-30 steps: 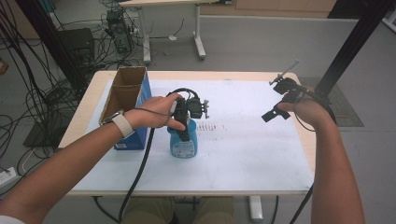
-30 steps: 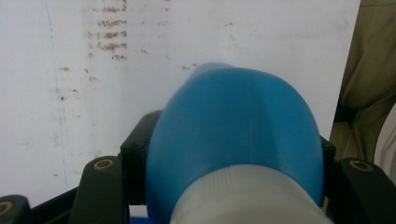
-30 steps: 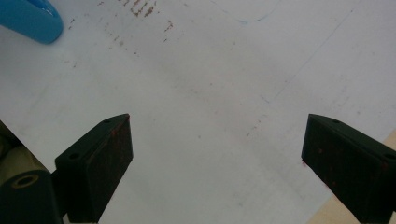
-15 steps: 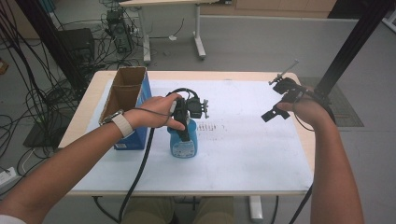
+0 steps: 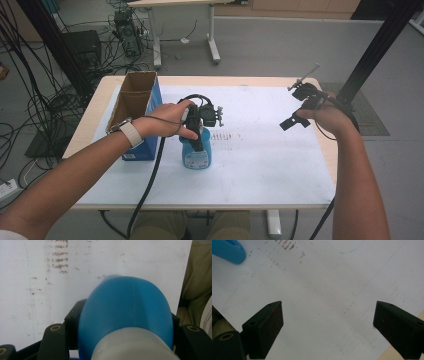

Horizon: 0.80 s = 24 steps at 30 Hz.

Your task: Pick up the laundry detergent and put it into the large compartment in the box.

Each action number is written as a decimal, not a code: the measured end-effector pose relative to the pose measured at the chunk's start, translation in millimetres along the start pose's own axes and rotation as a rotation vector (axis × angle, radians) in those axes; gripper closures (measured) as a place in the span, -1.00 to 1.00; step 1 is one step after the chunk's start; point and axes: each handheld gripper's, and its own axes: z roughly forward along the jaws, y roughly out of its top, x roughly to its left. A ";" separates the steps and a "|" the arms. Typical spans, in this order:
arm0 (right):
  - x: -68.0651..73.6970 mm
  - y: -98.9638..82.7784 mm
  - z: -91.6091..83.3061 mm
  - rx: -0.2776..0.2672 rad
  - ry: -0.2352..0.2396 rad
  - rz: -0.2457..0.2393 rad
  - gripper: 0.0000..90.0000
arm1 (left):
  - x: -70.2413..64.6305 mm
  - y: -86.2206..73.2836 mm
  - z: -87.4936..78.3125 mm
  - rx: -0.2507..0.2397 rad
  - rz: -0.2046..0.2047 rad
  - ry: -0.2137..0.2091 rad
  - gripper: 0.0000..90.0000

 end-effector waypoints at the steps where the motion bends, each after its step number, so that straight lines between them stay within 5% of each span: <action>1: 0.1 -0.2 0.2 -0.002 0.000 -0.001 -0.80 | 0.0 0.1 -0.1 0.000 0.000 0.000 -0.14; 24: 1.5 -2.0 -3.0 -0.006 -0.009 -0.002 -0.80 | -0.1 -1.4 0.0 -0.006 0.004 0.000 -0.14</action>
